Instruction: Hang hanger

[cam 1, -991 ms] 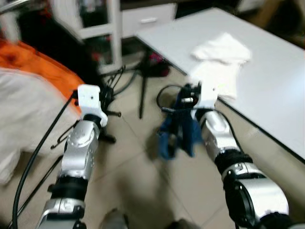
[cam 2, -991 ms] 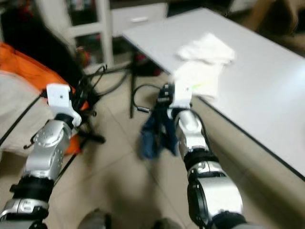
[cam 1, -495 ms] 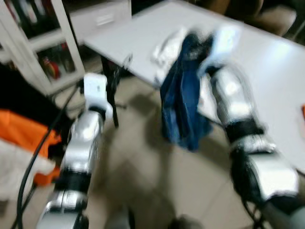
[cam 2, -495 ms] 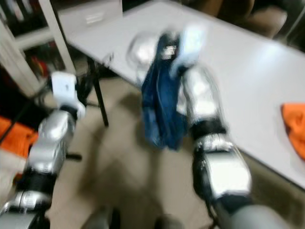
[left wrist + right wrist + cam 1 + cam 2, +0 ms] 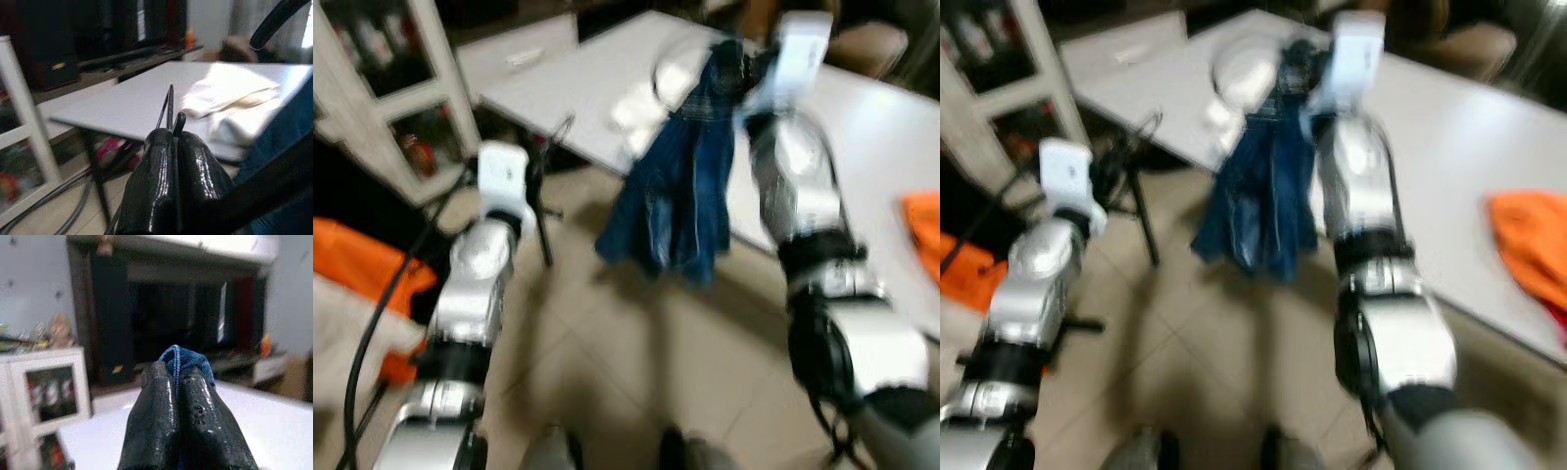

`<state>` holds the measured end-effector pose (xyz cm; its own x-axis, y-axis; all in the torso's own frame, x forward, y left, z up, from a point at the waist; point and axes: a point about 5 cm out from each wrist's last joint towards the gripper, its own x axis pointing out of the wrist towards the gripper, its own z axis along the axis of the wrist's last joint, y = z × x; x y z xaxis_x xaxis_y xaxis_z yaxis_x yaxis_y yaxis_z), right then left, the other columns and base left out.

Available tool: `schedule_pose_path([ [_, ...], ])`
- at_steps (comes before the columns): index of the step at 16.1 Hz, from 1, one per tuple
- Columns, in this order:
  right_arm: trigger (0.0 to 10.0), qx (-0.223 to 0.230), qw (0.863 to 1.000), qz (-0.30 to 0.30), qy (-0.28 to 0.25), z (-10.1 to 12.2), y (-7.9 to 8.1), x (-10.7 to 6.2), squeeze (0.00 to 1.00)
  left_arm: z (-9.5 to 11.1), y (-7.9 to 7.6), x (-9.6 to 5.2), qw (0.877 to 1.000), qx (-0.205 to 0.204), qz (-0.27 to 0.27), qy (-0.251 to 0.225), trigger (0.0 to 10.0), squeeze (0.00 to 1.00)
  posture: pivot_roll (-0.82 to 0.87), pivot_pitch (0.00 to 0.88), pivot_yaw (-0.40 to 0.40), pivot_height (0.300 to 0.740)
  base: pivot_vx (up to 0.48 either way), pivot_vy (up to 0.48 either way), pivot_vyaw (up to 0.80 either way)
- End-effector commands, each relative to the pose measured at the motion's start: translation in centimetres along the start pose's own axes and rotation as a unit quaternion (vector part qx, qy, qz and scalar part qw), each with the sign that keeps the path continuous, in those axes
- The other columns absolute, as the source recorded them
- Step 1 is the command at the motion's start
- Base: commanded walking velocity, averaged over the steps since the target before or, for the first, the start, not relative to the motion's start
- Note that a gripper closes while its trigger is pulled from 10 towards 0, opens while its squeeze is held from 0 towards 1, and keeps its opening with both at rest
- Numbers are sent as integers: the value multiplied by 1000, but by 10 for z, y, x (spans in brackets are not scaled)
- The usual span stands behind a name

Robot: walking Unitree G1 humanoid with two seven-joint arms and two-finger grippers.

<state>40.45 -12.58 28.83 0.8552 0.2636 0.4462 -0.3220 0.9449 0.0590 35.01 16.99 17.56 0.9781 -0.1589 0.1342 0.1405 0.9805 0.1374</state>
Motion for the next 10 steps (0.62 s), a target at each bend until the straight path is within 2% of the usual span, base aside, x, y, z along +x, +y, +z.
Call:
schedule_pose_path([
  [1, 0, -2, 1000, -18, -11, 5, -13, -3, 0, 12, -9, 2, 999, 0, -13, -30, 10000, 0, -1, 93, -32, 740, 431, 0, -800],
  [3, 0, -15, 1000, -1, -15, 8, -5, 0, 0, 17, -12, 1, 999, -3, -5, -46, 10000, 0, -1, 93, -41, 740, 437, 0, -800],
  [5, 0, -28, 999, 23, -36, 20, 3, 7, 0, 21, -16, 0, 998, 2, -4, -58, 10000, 0, 0, 92, -40, 740, 437, 0, -800],
  [10, 0, -42, 997, 33, -62, 39, 4, 17, 0, 31, -12, 0, 997, 6, 11, -79, 10000, 0, 2, 90, -41, 740, 436, 0, -800],
])
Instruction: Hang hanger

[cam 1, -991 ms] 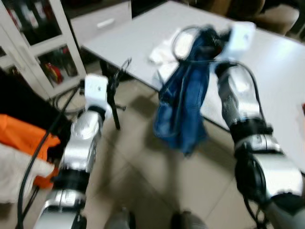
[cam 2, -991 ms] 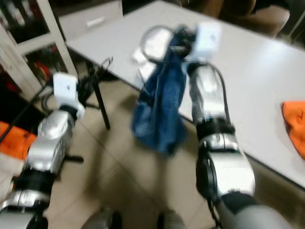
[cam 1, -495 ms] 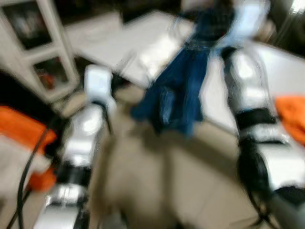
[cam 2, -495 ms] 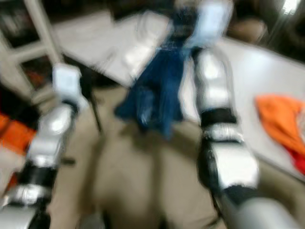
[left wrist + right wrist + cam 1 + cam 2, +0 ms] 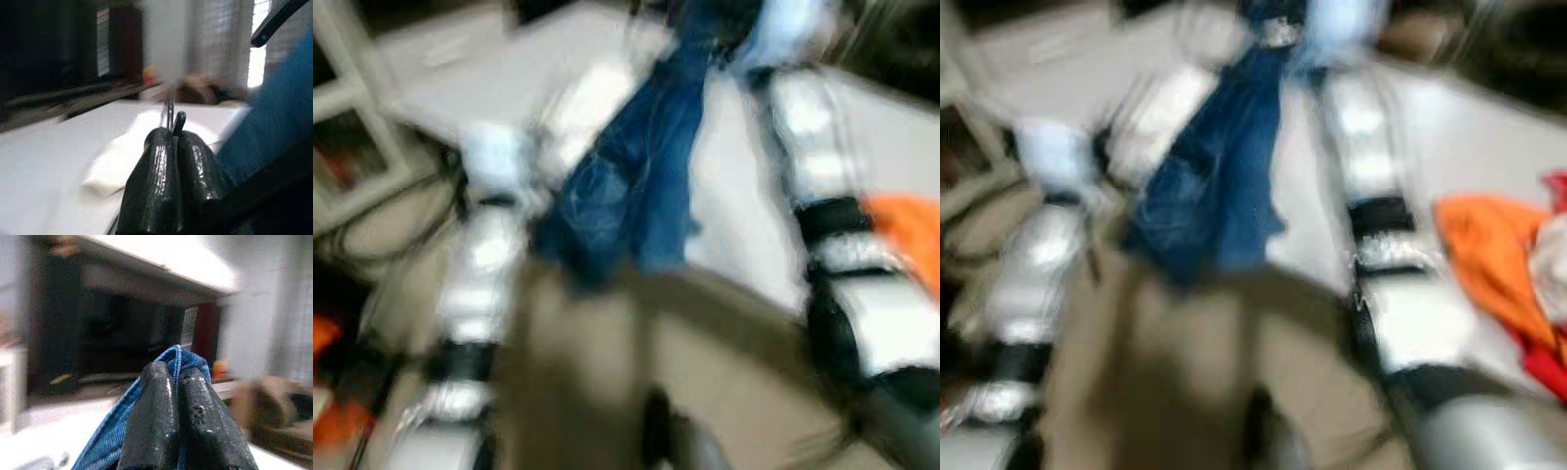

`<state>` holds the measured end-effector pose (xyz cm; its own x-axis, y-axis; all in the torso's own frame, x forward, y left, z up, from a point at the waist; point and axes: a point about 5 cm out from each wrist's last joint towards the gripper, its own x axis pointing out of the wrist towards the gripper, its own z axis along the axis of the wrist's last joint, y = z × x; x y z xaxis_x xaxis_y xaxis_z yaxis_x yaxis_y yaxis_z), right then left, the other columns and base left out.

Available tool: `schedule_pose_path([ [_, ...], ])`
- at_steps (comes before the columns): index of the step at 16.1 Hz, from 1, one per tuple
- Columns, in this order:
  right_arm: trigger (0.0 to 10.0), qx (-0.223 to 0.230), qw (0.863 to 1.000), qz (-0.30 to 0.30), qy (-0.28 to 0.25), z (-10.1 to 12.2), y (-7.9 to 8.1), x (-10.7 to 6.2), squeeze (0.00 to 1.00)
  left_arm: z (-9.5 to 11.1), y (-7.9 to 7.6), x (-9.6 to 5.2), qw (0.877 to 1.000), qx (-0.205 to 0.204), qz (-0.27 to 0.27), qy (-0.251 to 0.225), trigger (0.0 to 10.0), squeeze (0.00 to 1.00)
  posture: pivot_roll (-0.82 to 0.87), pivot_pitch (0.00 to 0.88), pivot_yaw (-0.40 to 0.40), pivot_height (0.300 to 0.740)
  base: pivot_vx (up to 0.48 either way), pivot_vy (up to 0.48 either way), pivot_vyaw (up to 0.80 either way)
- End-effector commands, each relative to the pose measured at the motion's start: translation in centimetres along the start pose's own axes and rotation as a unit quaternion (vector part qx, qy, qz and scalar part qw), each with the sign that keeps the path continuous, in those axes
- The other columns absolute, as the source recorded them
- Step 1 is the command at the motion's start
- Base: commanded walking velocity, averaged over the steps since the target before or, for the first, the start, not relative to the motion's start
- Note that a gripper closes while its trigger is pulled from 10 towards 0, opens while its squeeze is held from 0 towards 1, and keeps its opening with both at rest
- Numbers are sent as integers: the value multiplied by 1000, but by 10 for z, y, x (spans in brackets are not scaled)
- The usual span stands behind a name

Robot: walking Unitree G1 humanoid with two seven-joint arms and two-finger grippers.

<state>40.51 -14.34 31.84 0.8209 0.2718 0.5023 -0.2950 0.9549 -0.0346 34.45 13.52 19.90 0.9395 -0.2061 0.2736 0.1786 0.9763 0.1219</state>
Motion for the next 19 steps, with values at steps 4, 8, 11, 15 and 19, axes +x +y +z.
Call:
schedule_pose_path([
  [4, 0, -19, 996, 37, -80, 50, 18, 26, 0, 8, 20, -3, 998, 32, 43, -17, 10000, 0, -3, 83, -46, 740, 359, 313, -400],
  [8, 0, -33, 995, 23, -94, 67, 6, 34, 0, 5, 11, -2, 998, 53, 37, -8, 10000, 0, 2, 83, -59, 740, 81, 85, 0],
  [11, 0, -7, 998, 4, -60, 43, 3, 26, 0, -4, 17, -5, 998, 34, 56, 17, 10000, 0, 6, 88, -62, 740, 0, 0, 0],
  [15, 0, -6, 999, -2, -42, 30, 1, 22, 0, -4, 20, -5, 997, 37, 62, 19, 10000, 0, 0, 95, -57, 740, 0, 0, 0],
  [19, 0, -11, 999, -4, -41, 27, 1, 20, 0, 1, 23, -5, 998, 23, 64, 4, 10000, 0, -8, 99, -60, 740, 247, 262, 0],
])
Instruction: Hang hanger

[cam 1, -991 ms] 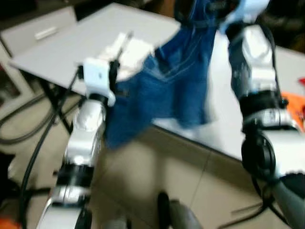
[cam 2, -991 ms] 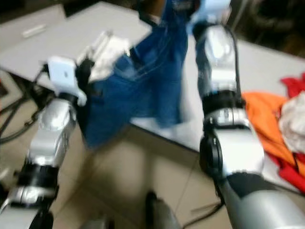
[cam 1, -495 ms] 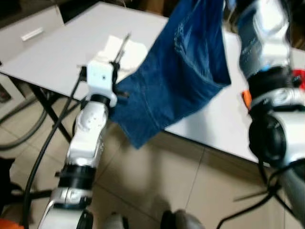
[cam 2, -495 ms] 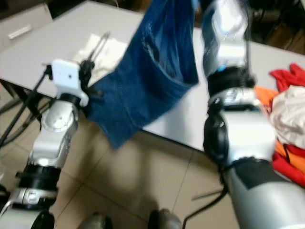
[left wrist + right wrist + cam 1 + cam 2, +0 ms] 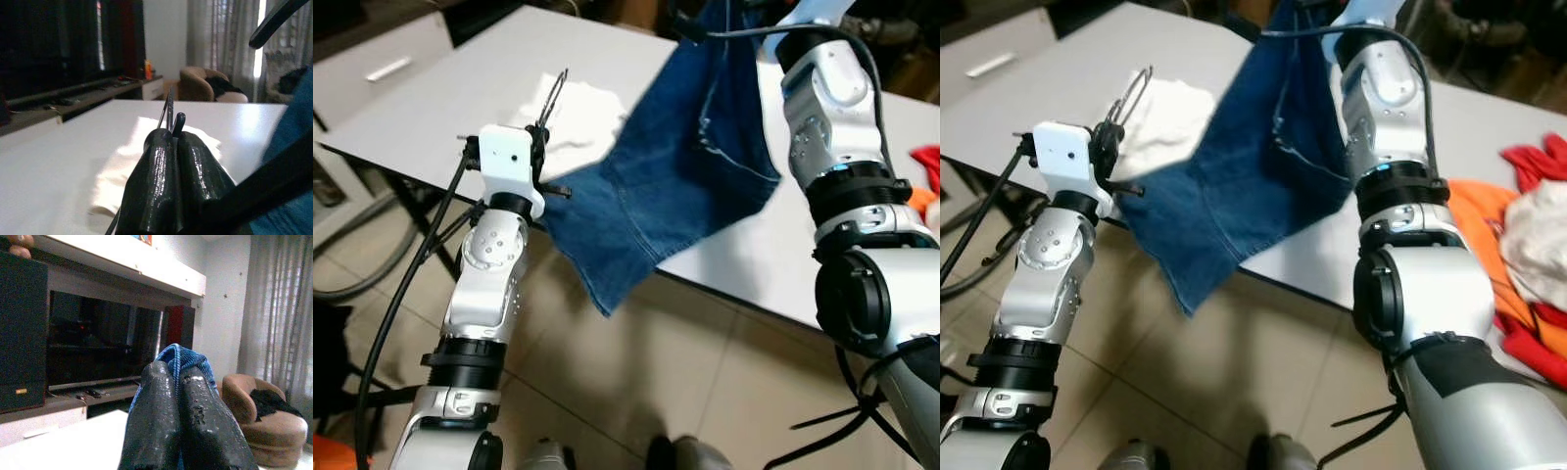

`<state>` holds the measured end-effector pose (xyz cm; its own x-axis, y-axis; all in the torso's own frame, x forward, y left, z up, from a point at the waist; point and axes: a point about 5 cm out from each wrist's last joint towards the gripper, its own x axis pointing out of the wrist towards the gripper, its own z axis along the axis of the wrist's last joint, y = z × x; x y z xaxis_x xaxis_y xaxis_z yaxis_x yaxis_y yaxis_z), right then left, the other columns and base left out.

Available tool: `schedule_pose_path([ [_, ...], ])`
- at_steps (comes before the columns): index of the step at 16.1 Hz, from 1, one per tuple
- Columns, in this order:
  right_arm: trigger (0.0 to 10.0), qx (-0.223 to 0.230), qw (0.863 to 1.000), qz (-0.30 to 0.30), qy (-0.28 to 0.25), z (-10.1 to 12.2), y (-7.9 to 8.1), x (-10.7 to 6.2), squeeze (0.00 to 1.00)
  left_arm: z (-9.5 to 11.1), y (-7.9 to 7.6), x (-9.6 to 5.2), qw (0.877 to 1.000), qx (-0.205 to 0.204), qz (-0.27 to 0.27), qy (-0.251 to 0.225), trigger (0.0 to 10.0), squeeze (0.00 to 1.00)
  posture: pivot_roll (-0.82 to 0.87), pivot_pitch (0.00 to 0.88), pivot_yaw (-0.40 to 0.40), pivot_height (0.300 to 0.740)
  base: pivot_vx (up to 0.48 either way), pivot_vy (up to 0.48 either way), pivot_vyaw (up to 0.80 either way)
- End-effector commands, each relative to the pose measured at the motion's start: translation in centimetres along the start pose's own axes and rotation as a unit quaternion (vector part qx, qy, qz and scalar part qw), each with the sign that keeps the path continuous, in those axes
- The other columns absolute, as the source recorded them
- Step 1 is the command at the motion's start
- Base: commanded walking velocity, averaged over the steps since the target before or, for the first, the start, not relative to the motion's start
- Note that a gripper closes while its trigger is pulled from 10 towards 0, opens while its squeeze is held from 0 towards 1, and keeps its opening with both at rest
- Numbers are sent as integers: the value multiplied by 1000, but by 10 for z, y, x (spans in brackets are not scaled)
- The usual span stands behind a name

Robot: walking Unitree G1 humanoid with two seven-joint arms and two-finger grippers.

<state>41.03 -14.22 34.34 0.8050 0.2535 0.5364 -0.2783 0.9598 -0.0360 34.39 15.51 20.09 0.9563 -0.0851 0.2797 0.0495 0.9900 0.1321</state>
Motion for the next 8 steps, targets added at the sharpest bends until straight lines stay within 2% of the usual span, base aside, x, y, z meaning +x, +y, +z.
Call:
schedule_pose_path([
  [1, 0, -7, 1000, 4, -20, 8, 2, 3, 0, 4, 3, -1, 1000, 5, 1, -10, 10000, 0, -8, 99, -60, 740, 322, 356, 0],
  [6, 0, -13, 1000, 8, -28, 13, 3, 5, 0, 12, -2, 0, 999, 19, -15, -30, 10000, 0, -6, 99, -63, 740, 321, 356, 0],
  [8, 0, -33, 999, 12, -40, 21, 2, 8, 0, 18, -4, 1, 998, 31, -25, -43, 10000, 0, -5, 99, -61, 740, 324, 354, 0],
])
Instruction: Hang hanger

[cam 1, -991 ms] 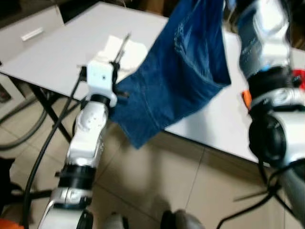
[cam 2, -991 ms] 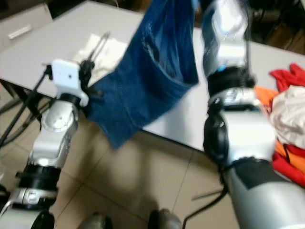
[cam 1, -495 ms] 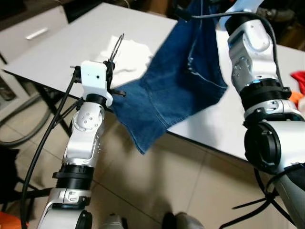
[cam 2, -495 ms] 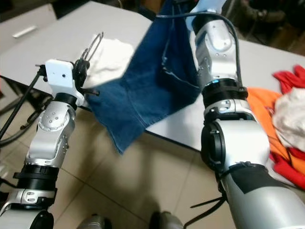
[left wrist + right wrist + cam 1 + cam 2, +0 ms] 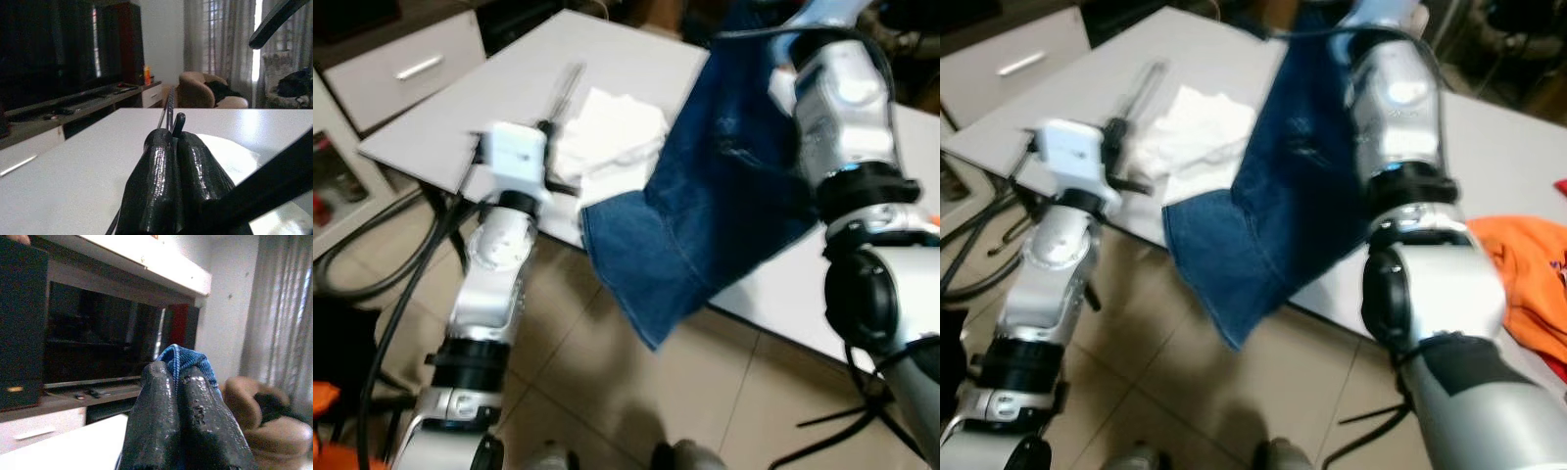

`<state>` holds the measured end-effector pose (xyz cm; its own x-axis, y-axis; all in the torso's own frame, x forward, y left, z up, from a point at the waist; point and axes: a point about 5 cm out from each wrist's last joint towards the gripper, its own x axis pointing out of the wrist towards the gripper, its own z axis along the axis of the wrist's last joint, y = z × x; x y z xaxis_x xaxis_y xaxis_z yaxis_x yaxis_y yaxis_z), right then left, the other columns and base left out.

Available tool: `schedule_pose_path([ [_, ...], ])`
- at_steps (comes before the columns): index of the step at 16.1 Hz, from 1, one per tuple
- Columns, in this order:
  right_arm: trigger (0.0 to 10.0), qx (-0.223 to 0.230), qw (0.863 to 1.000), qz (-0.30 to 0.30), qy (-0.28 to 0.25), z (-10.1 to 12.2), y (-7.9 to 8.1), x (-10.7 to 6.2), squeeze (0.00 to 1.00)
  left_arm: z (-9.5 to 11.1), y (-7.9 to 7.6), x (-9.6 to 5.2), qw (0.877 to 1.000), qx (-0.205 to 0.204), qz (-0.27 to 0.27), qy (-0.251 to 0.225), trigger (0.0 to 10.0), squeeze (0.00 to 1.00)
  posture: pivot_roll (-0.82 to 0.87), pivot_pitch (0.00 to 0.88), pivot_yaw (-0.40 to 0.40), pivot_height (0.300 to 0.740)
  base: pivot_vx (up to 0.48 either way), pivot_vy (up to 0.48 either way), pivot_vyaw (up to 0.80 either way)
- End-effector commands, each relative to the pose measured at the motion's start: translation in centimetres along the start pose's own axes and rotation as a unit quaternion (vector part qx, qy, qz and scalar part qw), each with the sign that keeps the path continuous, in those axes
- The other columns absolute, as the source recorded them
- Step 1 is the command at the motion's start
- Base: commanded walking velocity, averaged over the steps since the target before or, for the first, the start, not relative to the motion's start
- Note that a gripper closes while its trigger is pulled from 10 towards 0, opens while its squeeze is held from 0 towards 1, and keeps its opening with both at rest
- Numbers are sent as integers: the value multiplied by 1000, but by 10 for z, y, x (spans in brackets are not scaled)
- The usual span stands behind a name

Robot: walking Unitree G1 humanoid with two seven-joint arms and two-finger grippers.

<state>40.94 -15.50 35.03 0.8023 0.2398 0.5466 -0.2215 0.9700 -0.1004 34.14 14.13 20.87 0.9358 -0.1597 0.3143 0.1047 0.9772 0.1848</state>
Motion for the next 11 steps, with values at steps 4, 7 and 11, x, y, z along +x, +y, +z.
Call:
schedule_pose_path([
  [4, 0, -128, 989, -21, -72, 75, -17, 29, 0, 9, 6, 2, 1000, 1, -5, -15, 10000, 0, -14, 98, -48, 740, 327, 352, 0],
  [7, 0, -157, 985, -66, -3, 64, -33, 27, 0, 16, 3, 4, 999, 35, 1, -36, 10000, 0, -16, 95, -50, 740, 220, 232, 0],
  [11, 10000, -28, 974, -127, 184, -40, -44, -21, 0, 24, 6, 2, 999, 22, 4, -43, 10000, 0, 13, 104, -64, 740, 0, 0, 0],
])
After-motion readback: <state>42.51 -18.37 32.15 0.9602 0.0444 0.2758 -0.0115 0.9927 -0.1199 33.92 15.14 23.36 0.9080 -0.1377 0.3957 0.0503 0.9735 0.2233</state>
